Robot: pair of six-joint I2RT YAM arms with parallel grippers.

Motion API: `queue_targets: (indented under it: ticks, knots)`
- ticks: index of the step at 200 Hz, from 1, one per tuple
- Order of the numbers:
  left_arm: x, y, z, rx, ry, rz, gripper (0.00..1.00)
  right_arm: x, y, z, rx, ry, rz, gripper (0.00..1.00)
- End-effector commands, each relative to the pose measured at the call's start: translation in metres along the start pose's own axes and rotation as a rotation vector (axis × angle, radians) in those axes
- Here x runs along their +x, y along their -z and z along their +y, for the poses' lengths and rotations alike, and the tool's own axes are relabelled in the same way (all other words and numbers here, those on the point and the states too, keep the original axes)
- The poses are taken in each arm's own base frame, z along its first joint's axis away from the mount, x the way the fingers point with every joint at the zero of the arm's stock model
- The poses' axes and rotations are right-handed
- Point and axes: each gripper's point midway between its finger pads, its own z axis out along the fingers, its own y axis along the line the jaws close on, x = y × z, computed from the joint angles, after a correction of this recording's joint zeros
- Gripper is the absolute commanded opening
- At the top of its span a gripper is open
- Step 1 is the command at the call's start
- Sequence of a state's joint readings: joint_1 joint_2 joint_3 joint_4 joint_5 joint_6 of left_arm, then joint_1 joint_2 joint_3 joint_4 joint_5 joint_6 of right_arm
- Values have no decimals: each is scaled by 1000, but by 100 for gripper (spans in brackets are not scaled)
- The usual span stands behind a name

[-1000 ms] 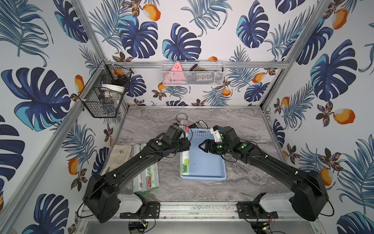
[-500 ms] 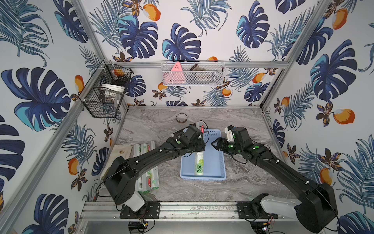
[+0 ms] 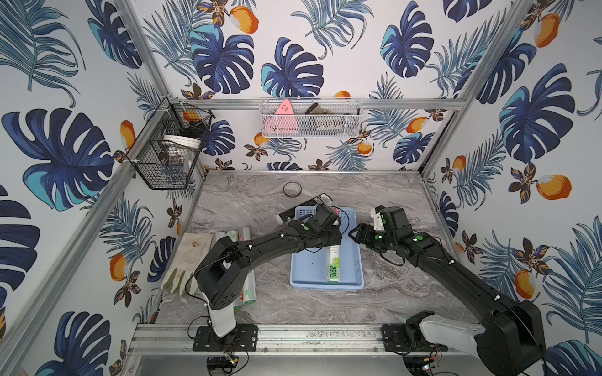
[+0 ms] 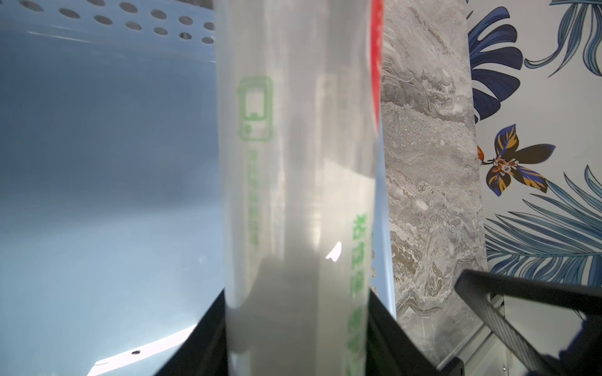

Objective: Put the plastic wrap into the basket
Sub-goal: Place the plastic wrap in the basket.

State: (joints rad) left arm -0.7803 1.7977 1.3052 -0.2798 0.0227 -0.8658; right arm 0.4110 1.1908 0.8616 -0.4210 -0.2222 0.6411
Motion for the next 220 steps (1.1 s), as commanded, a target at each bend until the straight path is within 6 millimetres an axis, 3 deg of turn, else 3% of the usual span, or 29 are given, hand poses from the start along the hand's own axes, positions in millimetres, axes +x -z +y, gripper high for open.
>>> queue_targets:
  ticks: [1, 38, 85, 220]
  knots:
    - [-11, -6, -21, 76, 20, -35, 22, 4, -2, -10, 43, 10, 14, 74]
    - [-8, -21, -23, 74, 17, -13, 22, 5, -3, -28, 131, 8, 12, 74]
    - [-6, -37, -22, 62, 18, 10, 22, 7, -5, -35, 154, 6, 23, 75]
    - [27, -80, -12, 93, 83, 108, 24, 21, -15, -56, 222, -1, 59, 75]
